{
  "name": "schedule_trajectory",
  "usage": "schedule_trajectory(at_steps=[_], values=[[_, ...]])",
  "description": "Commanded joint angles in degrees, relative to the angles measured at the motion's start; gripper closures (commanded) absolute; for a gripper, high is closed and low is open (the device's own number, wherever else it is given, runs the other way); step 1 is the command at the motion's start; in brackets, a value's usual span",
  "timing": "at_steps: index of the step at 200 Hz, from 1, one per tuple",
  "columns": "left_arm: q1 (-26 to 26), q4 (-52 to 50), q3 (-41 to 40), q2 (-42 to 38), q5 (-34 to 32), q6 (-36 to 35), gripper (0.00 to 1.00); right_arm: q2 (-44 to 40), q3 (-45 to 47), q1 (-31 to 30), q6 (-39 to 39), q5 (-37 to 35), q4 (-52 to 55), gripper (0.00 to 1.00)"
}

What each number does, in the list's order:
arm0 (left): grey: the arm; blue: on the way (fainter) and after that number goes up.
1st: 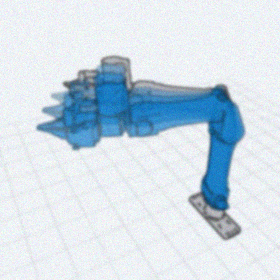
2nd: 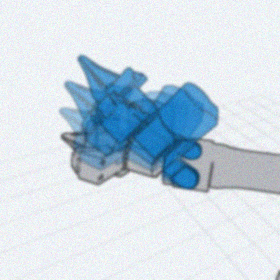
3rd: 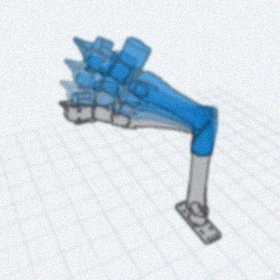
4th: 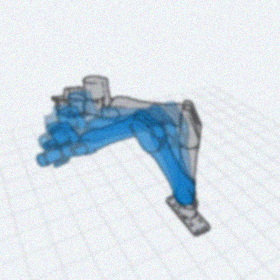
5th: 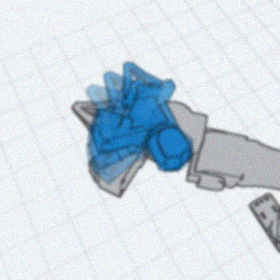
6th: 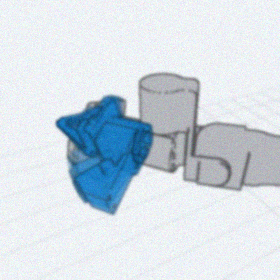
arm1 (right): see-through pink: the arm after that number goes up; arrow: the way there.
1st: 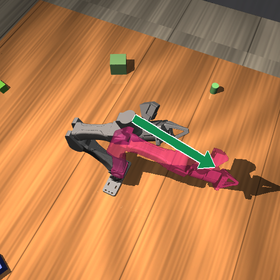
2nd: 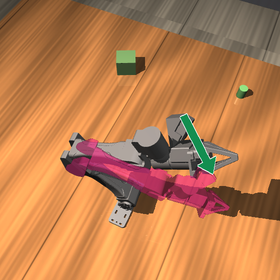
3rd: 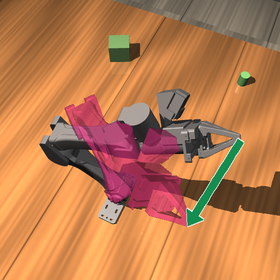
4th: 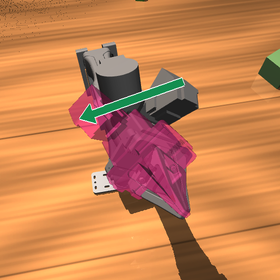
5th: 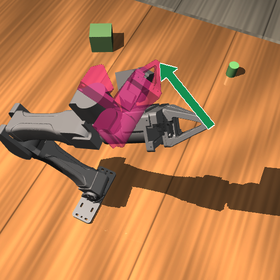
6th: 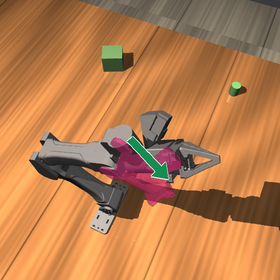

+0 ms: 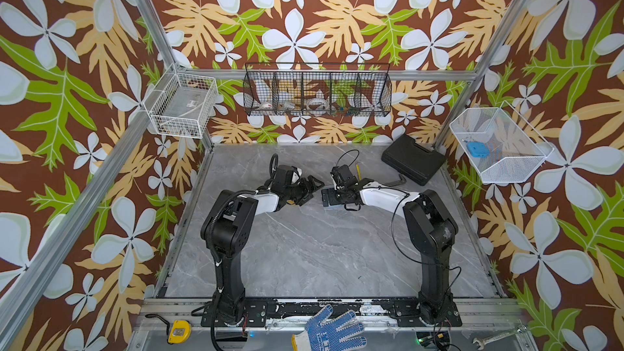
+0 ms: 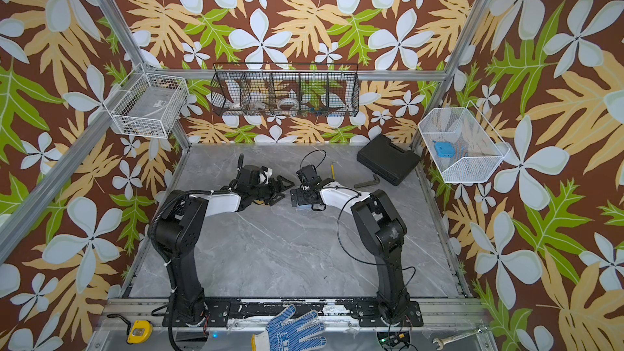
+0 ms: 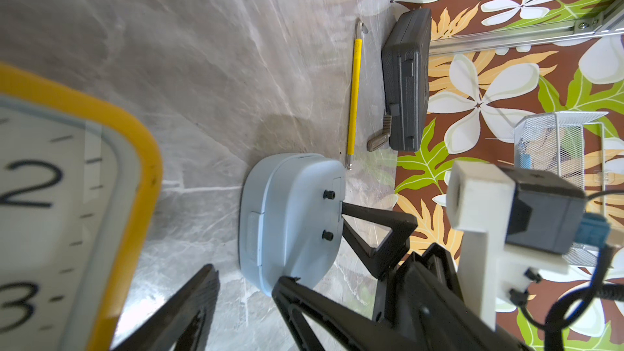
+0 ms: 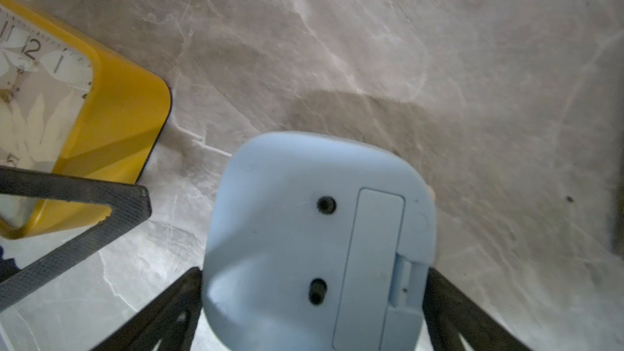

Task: Insert the battery into the alarm
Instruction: Adjust the alarm at the center of the board.

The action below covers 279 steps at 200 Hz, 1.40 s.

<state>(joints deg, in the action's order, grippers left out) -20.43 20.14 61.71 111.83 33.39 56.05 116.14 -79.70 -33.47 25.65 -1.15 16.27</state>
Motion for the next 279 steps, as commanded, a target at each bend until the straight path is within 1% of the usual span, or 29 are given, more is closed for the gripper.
schedule_trajectory(at_steps=[1, 50, 87, 115, 141, 177, 222, 246, 279], values=[[-0.17, 0.69, -0.1, 0.46, -0.39, 0.72, 0.12, -0.25, 0.84, -0.01, 1.41, -4.62, 1.65, 0.01], [-0.4, 0.55, 0.42, 1.27, -1.42, 1.08, 0.1, -0.16, 1.42, -0.44, 1.51, -5.78, -2.11, 0.01], [-1.11, 0.69, 1.64, 2.51, -1.52, 1.67, 0.1, -0.01, 1.82, -0.45, 0.58, -7.04, -2.58, 0.0], [-1.22, 0.97, 2.36, 3.37, -1.08, 1.78, 0.1, -2.6, 3.95, -0.28, -0.31, -5.78, -4.36, 0.07], [-1.21, 1.74, 2.32, 4.04, 0.13, 1.68, 0.09, -4.51, 4.48, 0.96, -1.0, -0.91, -5.07, 0.1], [-1.24, 2.4, 1.69, 4.23, 1.32, 1.39, 0.09, -4.42, 3.64, 3.65, -2.44, 9.26, -4.85, 0.13], [-2.23, 2.57, 3.01, 5.07, 3.21, 1.32, 0.11, -2.88, 0.46, 4.31, -5.83, 16.32, -3.26, 0.13], [-2.47, 2.85, 3.25, 5.59, 3.7, 1.65, 0.15, -2.28, -0.88, 4.53, -6.57, 17.29, -2.29, 0.13], [-2.43, 3.32, 3.2, 5.92, 4.14, 2.17, 0.25, -1.71, -1.34, 4.8, -6.65, 20.13, -2.87, 0.13]])
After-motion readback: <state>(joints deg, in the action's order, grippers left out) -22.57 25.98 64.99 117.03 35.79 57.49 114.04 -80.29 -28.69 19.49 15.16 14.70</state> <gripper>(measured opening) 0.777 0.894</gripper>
